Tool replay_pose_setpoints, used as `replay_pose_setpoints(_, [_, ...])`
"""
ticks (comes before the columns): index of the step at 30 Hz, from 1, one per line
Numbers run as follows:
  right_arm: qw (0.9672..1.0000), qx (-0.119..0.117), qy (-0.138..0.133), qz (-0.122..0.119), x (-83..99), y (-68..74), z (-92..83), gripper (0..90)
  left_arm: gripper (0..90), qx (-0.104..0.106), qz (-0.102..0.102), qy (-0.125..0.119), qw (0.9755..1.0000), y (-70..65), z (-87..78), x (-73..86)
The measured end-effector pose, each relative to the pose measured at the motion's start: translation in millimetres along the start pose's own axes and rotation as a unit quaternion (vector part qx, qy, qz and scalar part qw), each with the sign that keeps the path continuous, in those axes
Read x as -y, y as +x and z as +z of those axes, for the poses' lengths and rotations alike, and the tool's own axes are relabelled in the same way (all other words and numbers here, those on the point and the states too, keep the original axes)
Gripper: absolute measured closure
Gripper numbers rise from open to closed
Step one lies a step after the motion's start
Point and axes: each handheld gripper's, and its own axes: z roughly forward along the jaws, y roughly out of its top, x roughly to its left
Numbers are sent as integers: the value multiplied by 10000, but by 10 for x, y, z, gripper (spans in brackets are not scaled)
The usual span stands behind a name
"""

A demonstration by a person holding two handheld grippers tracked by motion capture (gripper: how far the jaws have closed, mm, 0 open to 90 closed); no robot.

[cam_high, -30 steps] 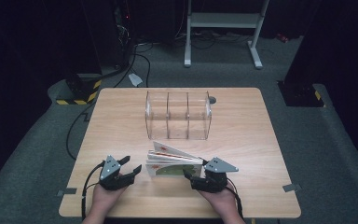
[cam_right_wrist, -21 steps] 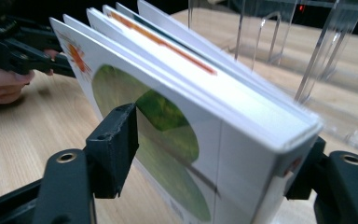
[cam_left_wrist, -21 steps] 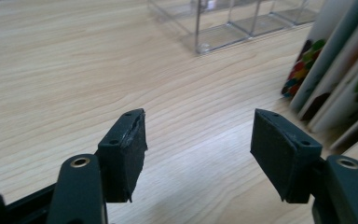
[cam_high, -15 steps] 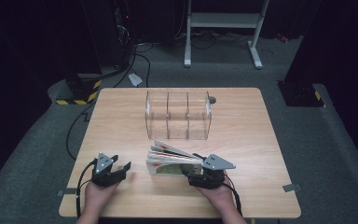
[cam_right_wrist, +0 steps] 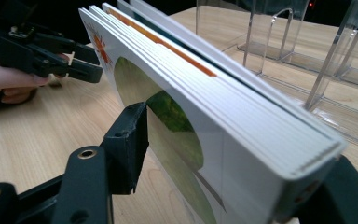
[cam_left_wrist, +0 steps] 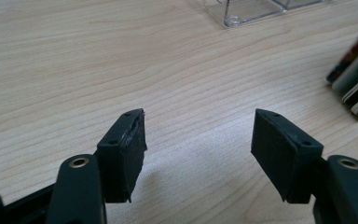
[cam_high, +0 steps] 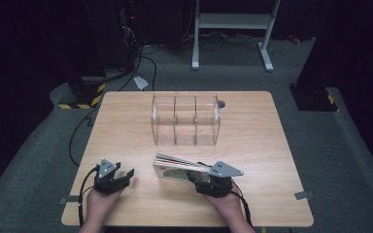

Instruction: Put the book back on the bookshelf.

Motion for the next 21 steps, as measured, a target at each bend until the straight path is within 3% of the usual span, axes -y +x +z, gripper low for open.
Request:
replay_pose_setpoints(6, [9999,-38,-10,-96,7,39,-45,447,332,-10,-48,177,9998,10,-2,15])
replay_pose_setpoints(13, [9998,-143,-121,-58,31,30,-66,545,332,-116,-90,147,9998,53,9,16])
replay_pose_setpoints(16, [9997,-210,-123,-87,44,45,-78,597,332,-103,-216,138,9996,72,22,14])
replay_pose_setpoints(21, [9995,-206,-140,-208,42,105,-97,646,332,-120,-110,195,9997,59,30,12])
